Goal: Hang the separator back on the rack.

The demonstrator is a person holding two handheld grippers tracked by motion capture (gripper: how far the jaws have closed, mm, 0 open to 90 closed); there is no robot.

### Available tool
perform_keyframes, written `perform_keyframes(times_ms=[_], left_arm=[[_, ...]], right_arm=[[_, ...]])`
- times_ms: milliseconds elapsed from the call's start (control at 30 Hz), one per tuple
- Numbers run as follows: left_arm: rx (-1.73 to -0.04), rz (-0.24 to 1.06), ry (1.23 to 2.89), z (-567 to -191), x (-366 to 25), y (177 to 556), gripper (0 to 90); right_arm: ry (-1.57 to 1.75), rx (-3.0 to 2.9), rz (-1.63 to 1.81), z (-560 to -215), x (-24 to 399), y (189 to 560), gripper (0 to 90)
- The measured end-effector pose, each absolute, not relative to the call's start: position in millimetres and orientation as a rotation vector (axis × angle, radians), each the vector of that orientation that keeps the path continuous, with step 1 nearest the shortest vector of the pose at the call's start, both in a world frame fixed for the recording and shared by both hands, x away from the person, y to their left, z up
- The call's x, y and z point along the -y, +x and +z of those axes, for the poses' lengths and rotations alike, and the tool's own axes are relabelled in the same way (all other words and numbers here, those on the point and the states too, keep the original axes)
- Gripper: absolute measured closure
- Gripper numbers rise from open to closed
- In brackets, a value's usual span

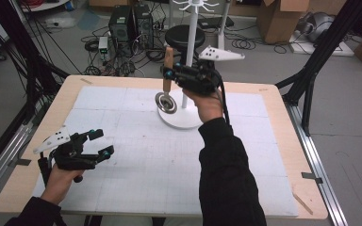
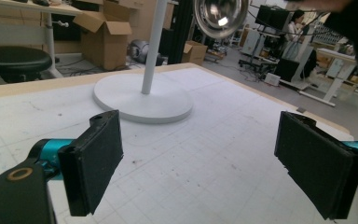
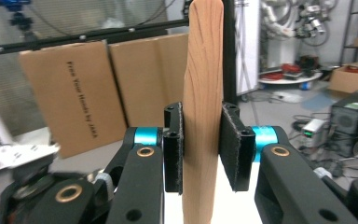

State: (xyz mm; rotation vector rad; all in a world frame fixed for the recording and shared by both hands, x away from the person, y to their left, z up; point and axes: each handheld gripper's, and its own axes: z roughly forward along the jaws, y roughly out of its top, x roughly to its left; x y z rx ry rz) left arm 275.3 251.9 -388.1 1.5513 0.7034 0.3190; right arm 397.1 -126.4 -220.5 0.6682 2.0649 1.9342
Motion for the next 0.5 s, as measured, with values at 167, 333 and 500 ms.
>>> perform_keyframes(times_ms=[167,333,500], left_arm=[[-0.7,0.305,1.56,-388.8,-251.7,275.2,16.2],[-0.697,0.307,1.553,-388.1,-252.3,274.6,16.2],[-0.704,0.31,1.554,-388.7,-252.8,275.3,16.4]], right_arm=[[0.7,-2.031,1.906,-195.6,127.9,416.1,71.9],[0.726,-2.011,1.896,-185.1,126.9,428.9,71.9],[0.751,-1.988,1.903,-176.7,126.8,439.9,71.9]])
